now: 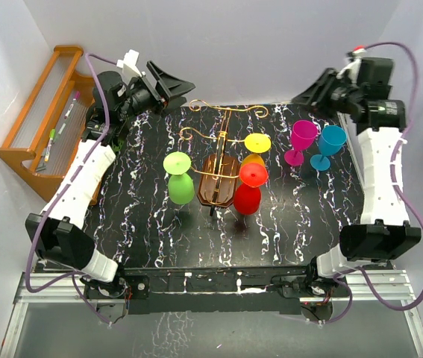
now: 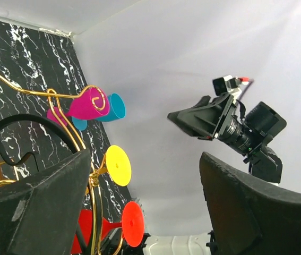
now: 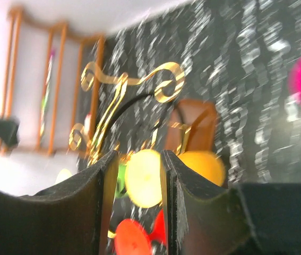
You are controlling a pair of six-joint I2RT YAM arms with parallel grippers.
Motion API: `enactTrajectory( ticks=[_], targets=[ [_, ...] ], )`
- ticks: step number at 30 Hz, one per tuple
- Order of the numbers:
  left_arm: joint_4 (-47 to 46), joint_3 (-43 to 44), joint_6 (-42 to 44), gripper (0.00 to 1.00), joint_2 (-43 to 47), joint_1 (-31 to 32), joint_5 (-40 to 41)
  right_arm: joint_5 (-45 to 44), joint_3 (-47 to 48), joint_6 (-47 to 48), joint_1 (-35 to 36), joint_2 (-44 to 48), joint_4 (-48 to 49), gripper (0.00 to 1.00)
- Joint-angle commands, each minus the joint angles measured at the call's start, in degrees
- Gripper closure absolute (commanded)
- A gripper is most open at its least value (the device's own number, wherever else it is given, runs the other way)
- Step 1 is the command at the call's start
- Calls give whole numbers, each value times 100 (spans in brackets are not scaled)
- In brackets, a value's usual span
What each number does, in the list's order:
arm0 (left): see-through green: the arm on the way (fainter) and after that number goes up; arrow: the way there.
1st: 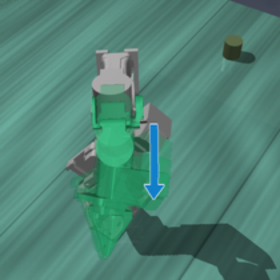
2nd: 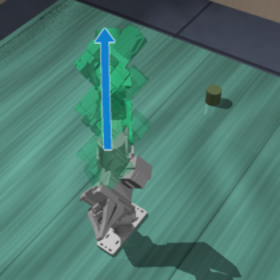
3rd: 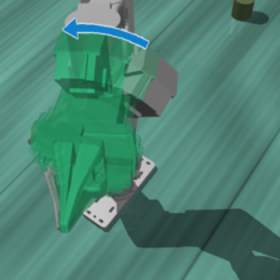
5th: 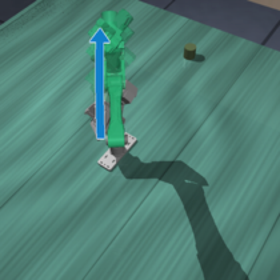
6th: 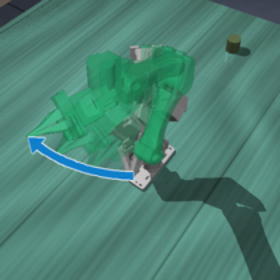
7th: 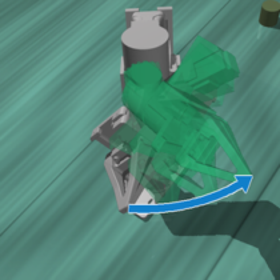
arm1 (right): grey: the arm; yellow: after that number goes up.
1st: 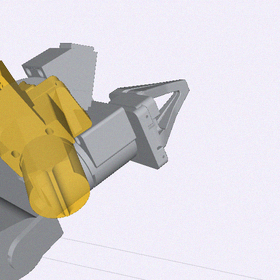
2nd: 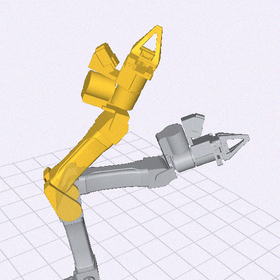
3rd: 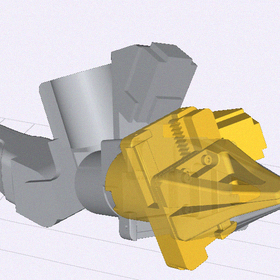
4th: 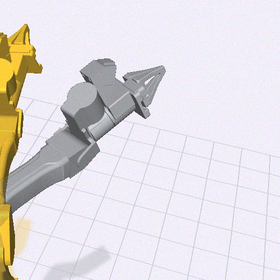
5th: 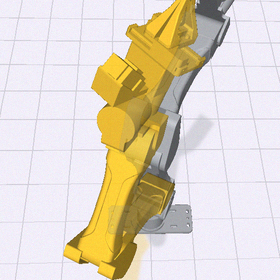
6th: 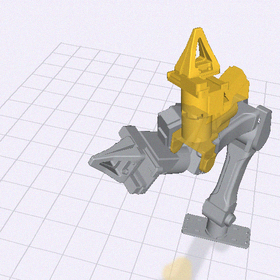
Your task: Take the wine glass off the wine glass rack
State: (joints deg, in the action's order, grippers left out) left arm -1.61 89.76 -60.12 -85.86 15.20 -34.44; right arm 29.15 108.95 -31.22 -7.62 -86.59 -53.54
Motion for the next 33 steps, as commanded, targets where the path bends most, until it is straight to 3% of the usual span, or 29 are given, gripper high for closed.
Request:
enactTrajectory(
  ticks=[1,4,6,8,15,33],
  targets=[
    [-525,-74,-425,26,22,-59,-313,936,-142,-122,686,-212,-354,60],
    [-55,70,-98,51,32,-56,-207,781,-413,-115,715,-11,-416,60],
    [369,254,234,78,47,-57,-45,742,-553,-91,713,70,-484,60],
    [1002,534,625,98,65,-56,178,830,-723,-65,715,130,-482,60],
    [1667,758,1323,100,243,-59,726,1104,-1287,-51,713,395,-362,60],
    [1495,313,1046,100,341,-59,578,1722,-2328,-181,725,575,541,60]
  ],
)
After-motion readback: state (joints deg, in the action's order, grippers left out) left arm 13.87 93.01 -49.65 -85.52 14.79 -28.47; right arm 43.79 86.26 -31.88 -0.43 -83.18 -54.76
